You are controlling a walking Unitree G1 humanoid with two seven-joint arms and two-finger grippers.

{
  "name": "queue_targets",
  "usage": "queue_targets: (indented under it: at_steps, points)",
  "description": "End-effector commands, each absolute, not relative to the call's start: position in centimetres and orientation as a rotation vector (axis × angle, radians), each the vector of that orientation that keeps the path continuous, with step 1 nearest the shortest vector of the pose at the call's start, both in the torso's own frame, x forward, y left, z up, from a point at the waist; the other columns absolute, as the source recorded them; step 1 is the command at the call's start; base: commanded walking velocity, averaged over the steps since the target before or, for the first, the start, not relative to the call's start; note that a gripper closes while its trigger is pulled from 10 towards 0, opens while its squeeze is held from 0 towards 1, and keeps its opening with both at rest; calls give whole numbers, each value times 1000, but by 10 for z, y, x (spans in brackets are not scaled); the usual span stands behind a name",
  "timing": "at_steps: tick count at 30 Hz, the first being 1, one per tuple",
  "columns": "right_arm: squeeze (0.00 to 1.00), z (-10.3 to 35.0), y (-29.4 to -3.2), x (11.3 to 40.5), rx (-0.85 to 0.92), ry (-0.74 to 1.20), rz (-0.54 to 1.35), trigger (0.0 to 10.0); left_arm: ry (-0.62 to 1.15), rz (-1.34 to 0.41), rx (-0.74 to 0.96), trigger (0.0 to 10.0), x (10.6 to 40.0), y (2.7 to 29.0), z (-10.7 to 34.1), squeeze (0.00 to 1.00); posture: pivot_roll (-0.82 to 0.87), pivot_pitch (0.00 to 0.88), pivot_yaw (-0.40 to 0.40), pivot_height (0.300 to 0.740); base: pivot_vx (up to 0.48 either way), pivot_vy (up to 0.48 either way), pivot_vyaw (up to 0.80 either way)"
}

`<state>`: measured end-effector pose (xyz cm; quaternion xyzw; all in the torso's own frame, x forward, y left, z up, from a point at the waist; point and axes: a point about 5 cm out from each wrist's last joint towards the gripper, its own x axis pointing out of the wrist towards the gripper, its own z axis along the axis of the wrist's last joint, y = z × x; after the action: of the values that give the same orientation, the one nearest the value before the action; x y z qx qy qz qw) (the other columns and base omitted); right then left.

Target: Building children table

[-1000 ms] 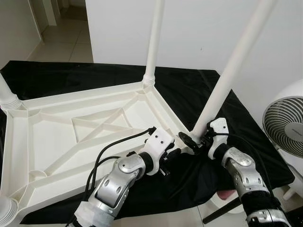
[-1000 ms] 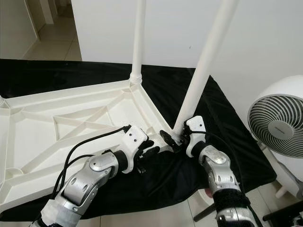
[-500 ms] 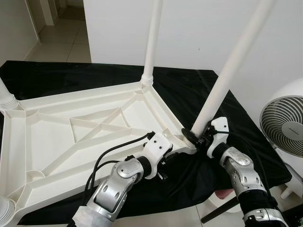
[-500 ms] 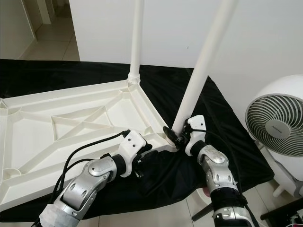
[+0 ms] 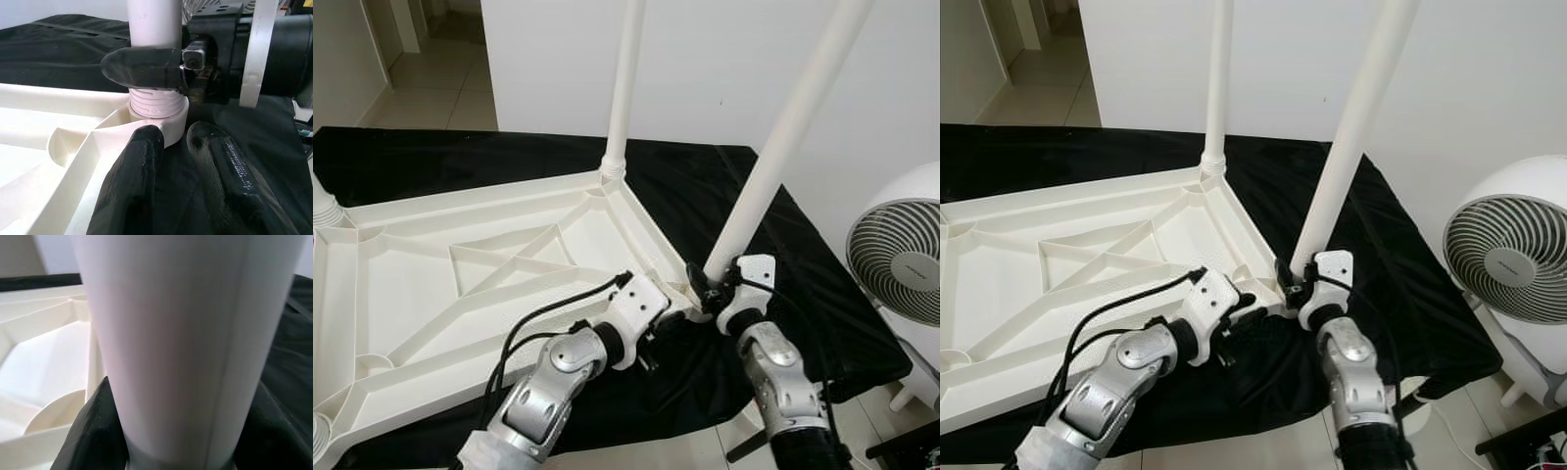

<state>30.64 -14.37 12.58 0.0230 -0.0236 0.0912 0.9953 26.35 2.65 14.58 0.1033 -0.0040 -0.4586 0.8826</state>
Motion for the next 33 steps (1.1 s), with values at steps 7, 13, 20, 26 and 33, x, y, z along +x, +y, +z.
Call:
queue_targets:
  at_steps: [7, 13, 20, 26, 33]
  points:
    - [0, 101, -135, 298, 117, 108, -4, 0, -7, -991, 224, 10000, 258, 24, 142, 0, 7, 24, -78, 740, 0, 0, 0]
    - [0, 107, -117, 293, 120, 106, 41, 2471, -8, -973, 216, 10000, 260, 28, 142, 0, 8, 19, -82, 740, 0, 0, 0]
    - [1000, 110, -120, 293, 135, 69, 118, 10000, -10, -956, 219, 10000, 266, 33, 143, 0, 8, 4, -80, 740, 0, 0, 0]
    - [1000, 118, -135, 300, 67, 26, 189, 10000, -18, -962, 217, 10000, 267, 32, 145, 0, 3, 0, -80, 740, 0, 0, 0]
    - [0, 129, -159, 306, -41, -5, 385, 10000, -30, -970, 221, 10000, 270, 30, 148, 0, 2, 0, -81, 740, 0, 0, 0]
